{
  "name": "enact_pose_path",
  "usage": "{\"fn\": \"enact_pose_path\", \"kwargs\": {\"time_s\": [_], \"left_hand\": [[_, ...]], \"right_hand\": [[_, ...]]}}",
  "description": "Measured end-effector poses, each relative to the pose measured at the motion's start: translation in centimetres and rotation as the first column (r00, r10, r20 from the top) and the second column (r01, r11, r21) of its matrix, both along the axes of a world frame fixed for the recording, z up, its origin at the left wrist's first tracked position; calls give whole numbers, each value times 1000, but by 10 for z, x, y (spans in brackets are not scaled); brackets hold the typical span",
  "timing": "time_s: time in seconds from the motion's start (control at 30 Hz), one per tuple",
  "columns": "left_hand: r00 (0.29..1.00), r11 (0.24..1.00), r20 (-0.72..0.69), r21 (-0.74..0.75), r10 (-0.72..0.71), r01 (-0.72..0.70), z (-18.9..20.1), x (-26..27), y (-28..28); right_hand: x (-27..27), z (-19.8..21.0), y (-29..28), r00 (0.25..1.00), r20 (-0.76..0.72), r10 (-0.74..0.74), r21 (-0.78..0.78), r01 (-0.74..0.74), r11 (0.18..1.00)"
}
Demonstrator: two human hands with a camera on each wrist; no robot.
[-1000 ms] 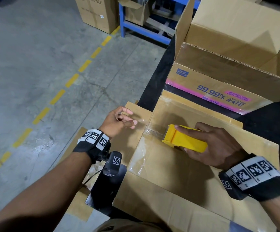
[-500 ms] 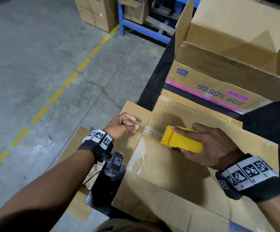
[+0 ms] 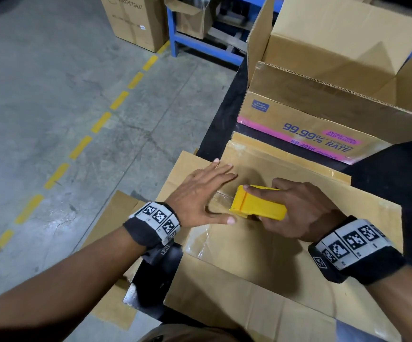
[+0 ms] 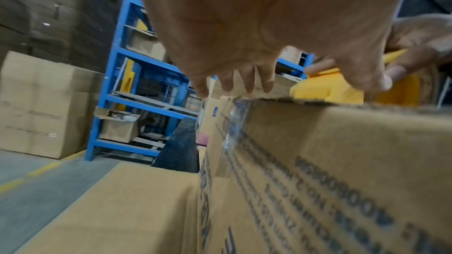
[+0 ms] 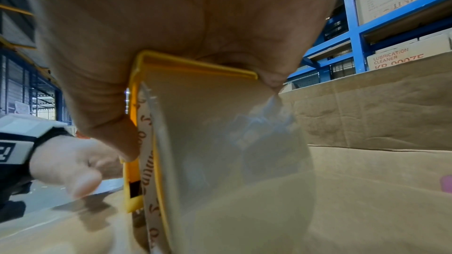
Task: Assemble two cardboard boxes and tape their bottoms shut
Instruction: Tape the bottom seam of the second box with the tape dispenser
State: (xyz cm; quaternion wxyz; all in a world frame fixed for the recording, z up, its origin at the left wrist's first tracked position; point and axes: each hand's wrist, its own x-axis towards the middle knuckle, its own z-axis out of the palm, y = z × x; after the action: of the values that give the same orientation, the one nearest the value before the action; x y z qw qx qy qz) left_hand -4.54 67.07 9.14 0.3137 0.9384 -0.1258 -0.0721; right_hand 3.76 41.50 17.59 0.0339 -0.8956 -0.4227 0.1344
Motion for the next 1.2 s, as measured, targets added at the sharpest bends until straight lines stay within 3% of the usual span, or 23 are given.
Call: {"fn": "enact_pose_path", "kwargs": {"time_s": [0.1, 0.2, 0.53, 0.7, 0.8, 0.87, 1.0, 1.2], "left_hand": [[997, 980, -70, 200, -10, 24, -9, 3, 0], [996, 954, -84, 298, -6, 31, -10, 4, 4], [984, 957, -177, 285, -8, 59, 5, 5, 1], [984, 943, -178, 329, 8, 52, 21, 9, -7], [989, 915, -149, 400, 11, 50, 43, 16, -41], [992, 918, -105, 383, -64, 100, 54, 20, -90], [971, 897, -173, 383, -165, 221, 45, 32, -190], [967, 858, -235, 471, -104, 207, 35, 43, -205]], "right_hand": [[1, 3, -6, 1000, -11, 6, 12, -6, 1000], [0, 10, -29, 999, -34, 8, 33, -7, 999], [-8, 36, -192, 987, -84, -135, -71, 129, 989], [-7, 21, -224, 990, -74, -120, -17, 119, 993], [-4, 11, -228, 990, -85, -114, 48, 119, 992], [-3, 7, -231, 990, -90, -112, 92, 120, 988], [3, 2, -234, 994, -73, -84, 91, 91, 992], [14, 13, -267, 993, -84, -87, 122, 97, 988]]}}
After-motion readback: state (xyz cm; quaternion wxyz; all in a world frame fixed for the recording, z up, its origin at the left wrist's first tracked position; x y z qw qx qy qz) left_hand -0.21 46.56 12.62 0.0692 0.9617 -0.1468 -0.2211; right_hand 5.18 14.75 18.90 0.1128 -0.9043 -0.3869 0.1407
